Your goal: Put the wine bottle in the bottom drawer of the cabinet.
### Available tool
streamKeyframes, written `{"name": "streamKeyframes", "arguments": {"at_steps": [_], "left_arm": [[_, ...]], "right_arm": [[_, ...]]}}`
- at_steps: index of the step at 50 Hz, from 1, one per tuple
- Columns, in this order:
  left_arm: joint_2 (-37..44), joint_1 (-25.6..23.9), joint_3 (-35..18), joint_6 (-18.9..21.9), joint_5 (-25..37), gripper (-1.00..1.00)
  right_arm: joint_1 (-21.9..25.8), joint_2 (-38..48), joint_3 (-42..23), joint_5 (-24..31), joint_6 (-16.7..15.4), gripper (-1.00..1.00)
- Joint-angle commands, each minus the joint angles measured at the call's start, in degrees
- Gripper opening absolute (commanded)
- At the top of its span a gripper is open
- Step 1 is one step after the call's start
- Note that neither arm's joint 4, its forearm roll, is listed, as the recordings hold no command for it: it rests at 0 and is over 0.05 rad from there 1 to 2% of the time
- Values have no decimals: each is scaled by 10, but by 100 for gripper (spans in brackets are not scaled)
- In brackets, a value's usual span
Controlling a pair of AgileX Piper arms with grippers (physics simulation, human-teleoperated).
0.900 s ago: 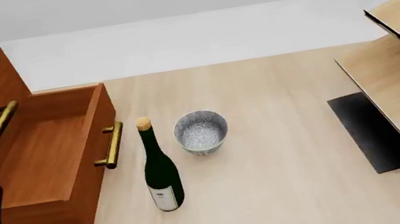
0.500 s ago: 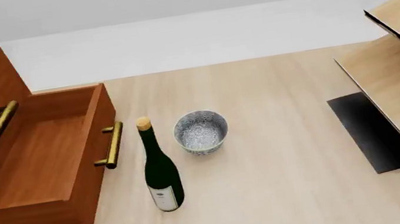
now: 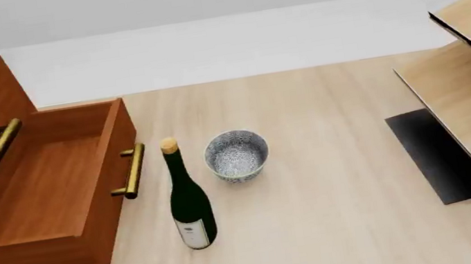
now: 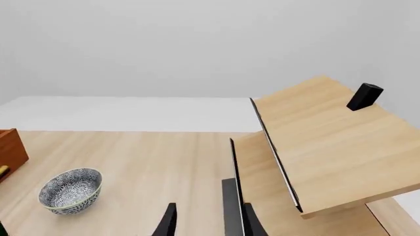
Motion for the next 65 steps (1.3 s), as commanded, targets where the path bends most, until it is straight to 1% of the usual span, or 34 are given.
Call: {"name": "streamKeyframes", "arguments": {"at_steps": [1,2,4,5,6,8,10,11,12,14,15,16,18,22,24,26,28,30,33,34,36,38,40,41,42,43,49,56,58,60,65], "left_arm": [[115,-11,-130,16,100,100],[129,-2,-139,10,108,100],[143,-8,-149,21,118,100],[153,-13,-157,13,127,100],[171,-15,-163,-4,141,100],[175,-31,-177,-3,152,100],[196,-22,-190,-8,168,100],[198,-25,-194,-6,171,100],[200,-36,-195,8,176,100],[215,-25,-198,1,189,100],[216,-30,-200,10,193,100],[219,-29,-208,-2,198,100],[222,-28,-212,11,203,100],[226,-25,-217,15,211,100],[227,-26,-212,20,212,100],[232,-20,-210,14,210,100],[233,-16,-201,22,203,100],[235,-20,-194,16,203,100],[233,-20,-182,24,192,100],[235,-23,-172,35,192,100],[235,-21,-164,22,182,100],[234,-25,-153,27,178,100],[237,-23,-147,19,172,100],[236,-22,-143,23,169,100],[235,-20,-135,37,164,100],[238,-17,-130,30,161,100],[248,-11,-97,40,129,100],[259,-1,-75,39,104,100],[259,-3,-71,31,102,100],[257,-4,-65,33,97,100],[255,-13,-48,21,88,100]], "right_arm": [[0,-1,0,1,-3,100],[0,0,0,1,-3,100],[-1,0,0,0,-3,100],[-1,0,0,1,-3,100],[-1,-2,0,2,-4,100],[1,-4,0,4,-6,100],[2,0,0,0,-8,100],[2,2,0,-1,-8,100],[1,3,0,-2,-8,100],[1,1,0,0,-8,100],[2,0,0,1,-9,100],[2,0,0,1,-9,100],[2,1,0,1,-9,100],[3,3,0,0,-9,100],[4,2,0,1,-9,100],[5,1,0,3,-10,100],[6,0,0,4,-10,100],[6,1,0,3,-10,100],[7,3,0,1,-10,100],[8,4,0,1,-10,100],[8,5,0,0,-12,100],[8,3,0,2,-12,100],[8,3,0,2,-12,100],[9,3,0,2,-13,100],[9,4,0,1,-13,100],[10,4,0,1,-13,100],[13,11,0,-5,-15,100],[13,13,0,-6,-16,100],[13,13,0,-5,-16,100],[14,11,0,-4,-17,100],[14,11,0,-4,-17,100]]}}
